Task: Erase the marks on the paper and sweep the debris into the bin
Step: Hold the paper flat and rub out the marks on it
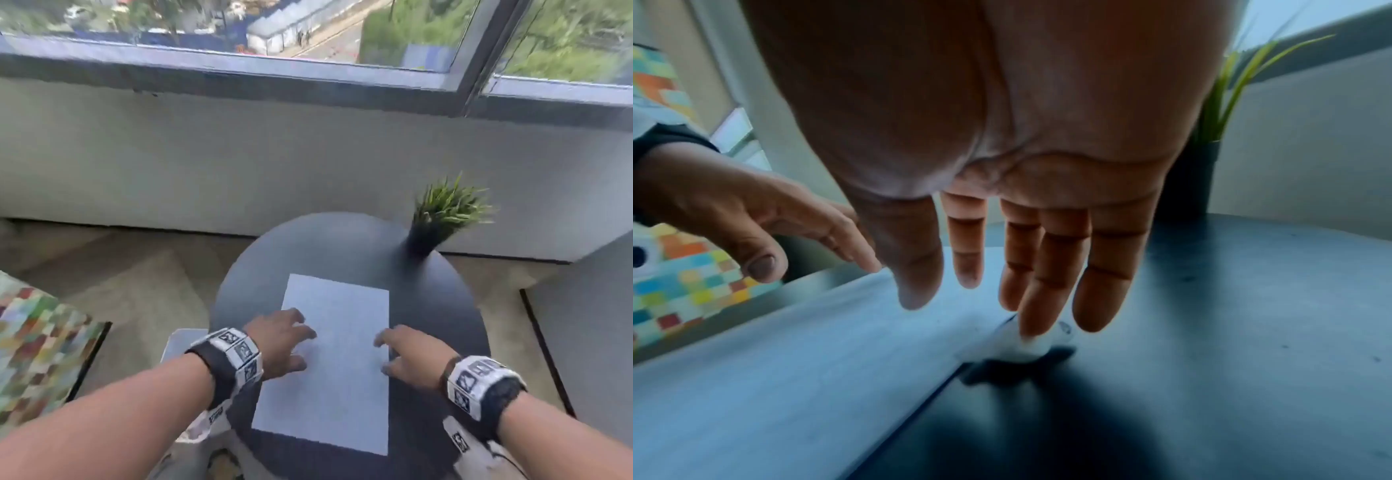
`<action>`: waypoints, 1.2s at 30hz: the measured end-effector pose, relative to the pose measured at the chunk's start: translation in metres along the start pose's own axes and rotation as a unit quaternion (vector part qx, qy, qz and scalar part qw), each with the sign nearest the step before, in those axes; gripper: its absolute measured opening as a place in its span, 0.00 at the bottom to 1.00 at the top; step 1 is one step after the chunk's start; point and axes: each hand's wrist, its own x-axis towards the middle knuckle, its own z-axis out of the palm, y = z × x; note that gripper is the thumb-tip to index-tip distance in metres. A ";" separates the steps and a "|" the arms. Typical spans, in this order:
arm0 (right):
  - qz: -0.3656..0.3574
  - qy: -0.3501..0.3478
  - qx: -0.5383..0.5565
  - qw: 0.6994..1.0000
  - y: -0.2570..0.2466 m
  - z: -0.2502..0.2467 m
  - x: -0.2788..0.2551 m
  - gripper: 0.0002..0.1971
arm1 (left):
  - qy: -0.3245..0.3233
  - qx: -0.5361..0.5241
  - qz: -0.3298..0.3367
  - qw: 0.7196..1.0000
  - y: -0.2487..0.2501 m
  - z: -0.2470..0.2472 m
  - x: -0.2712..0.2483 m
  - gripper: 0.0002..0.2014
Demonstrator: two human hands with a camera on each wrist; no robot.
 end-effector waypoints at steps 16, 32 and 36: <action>-0.010 0.181 0.024 0.983 0.014 0.045 -0.020 0.07 | 0.086 0.052 -0.031 0.994 0.031 0.084 -0.022 0.44; -0.131 0.119 -0.032 0.984 -0.088 0.085 -0.002 0.08 | 0.056 0.103 -0.073 0.990 0.017 0.091 -0.047 0.62; -0.174 0.062 -0.134 0.974 -0.095 0.095 -0.011 0.08 | 0.040 0.144 -0.062 0.987 0.017 0.085 -0.046 0.61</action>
